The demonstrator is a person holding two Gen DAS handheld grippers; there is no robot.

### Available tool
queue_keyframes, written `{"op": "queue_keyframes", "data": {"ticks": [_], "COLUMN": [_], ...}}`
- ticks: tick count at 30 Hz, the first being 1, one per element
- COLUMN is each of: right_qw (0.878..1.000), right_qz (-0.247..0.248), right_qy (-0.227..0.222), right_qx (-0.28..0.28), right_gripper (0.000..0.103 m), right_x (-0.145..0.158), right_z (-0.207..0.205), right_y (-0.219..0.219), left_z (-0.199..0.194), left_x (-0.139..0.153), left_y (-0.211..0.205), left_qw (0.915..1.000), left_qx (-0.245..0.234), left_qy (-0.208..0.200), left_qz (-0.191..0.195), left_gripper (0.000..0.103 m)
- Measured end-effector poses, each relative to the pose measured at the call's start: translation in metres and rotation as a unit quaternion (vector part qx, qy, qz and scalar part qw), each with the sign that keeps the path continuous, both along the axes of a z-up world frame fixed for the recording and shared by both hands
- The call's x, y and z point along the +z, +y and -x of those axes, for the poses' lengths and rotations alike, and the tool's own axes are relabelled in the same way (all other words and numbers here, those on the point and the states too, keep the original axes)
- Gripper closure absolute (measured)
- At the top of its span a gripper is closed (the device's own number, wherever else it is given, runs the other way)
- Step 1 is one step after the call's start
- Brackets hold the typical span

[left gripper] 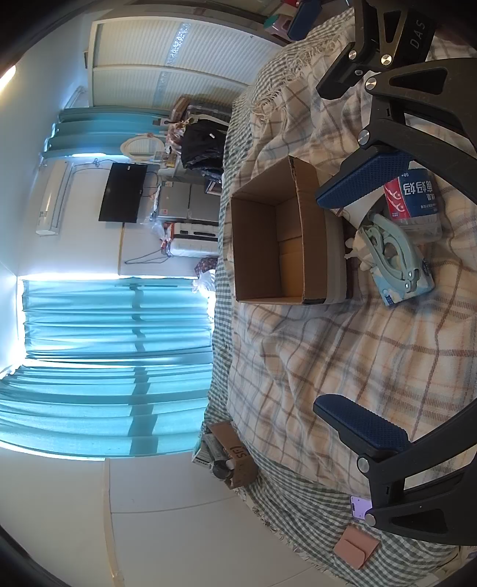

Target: Organize objects

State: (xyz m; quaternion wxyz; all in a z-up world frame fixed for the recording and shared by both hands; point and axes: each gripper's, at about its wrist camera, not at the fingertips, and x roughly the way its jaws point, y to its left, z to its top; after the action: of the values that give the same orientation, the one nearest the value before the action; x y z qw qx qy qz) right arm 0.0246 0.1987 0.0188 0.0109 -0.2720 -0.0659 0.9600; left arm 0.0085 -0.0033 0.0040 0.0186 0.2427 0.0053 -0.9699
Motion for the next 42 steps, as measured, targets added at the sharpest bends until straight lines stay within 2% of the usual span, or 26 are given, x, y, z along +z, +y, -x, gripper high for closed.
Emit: {"op": "queue_keyframes", "data": {"ticks": [29,42], "right_qw": [1.0,0.999], "right_qz": [-0.003,-0.021], "right_qy": [-0.005,-0.008], "right_qx": [0.01,0.028], "right_gripper": [0.0,0.0], "right_x": [0.003,0.005], "right_z": [-0.004,0.006], "right_y": [-0.004,-0.005], "left_z": [0.001,0.012], "left_x": [-0.004,-0.007], "left_y": [0.005,0.006], "left_qw": [0.9999,0.9995], "left_qx": [-0.006,-0.004], "left_qy": [-0.013,-0.032], "left_qz": [0.005,0.001], "left_gripper": [0.0,0.0]}}
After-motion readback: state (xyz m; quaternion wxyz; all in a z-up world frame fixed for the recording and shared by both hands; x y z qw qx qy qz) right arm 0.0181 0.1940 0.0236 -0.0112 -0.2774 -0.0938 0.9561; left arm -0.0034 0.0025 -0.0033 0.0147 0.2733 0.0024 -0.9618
